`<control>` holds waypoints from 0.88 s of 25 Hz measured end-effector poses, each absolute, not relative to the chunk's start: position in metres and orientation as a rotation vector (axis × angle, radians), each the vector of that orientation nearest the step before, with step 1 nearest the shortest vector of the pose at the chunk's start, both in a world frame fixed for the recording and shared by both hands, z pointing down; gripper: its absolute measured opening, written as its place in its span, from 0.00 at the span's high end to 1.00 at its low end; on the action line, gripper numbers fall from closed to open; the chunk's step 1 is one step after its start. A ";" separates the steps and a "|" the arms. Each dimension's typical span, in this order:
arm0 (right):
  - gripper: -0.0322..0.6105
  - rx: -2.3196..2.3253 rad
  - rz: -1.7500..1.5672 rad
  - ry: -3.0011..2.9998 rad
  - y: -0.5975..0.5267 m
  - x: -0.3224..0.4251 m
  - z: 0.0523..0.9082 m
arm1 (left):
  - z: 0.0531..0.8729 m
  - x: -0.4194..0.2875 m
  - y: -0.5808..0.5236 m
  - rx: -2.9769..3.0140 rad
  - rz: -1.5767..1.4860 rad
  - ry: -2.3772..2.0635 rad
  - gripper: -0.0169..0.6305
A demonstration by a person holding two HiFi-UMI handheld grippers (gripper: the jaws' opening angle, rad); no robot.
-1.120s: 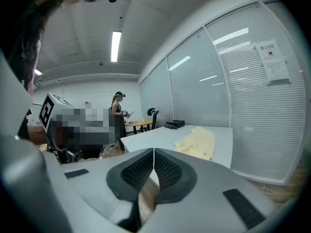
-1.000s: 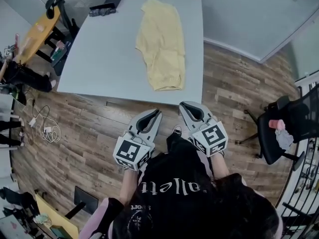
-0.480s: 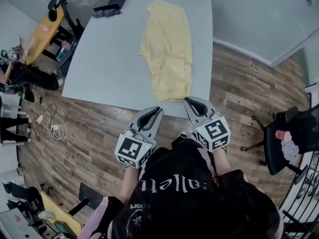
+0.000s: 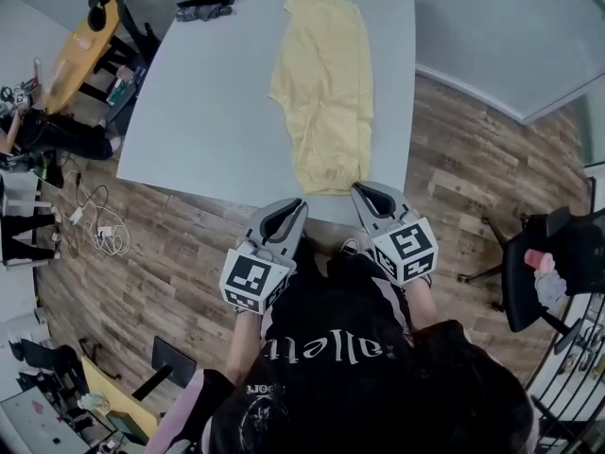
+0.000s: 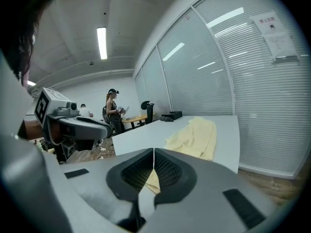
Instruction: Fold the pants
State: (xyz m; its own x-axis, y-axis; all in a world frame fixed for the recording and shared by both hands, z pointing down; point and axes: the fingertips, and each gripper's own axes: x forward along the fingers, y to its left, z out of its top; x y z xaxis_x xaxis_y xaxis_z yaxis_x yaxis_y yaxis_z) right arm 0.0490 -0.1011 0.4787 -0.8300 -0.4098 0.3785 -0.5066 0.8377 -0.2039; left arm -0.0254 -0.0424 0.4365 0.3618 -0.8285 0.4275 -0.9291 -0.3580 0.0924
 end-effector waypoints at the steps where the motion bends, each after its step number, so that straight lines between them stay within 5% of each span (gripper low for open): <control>1: 0.91 0.699 0.434 -2.688 -0.102 0.048 0.480 | 0.438 -0.029 -0.045 2.309 0.447 -1.541 0.91; 22: 0.89 0.968 0.701 -2.283 -0.126 0.069 0.594 | 0.585 -0.050 -0.079 2.385 0.859 -1.002 0.90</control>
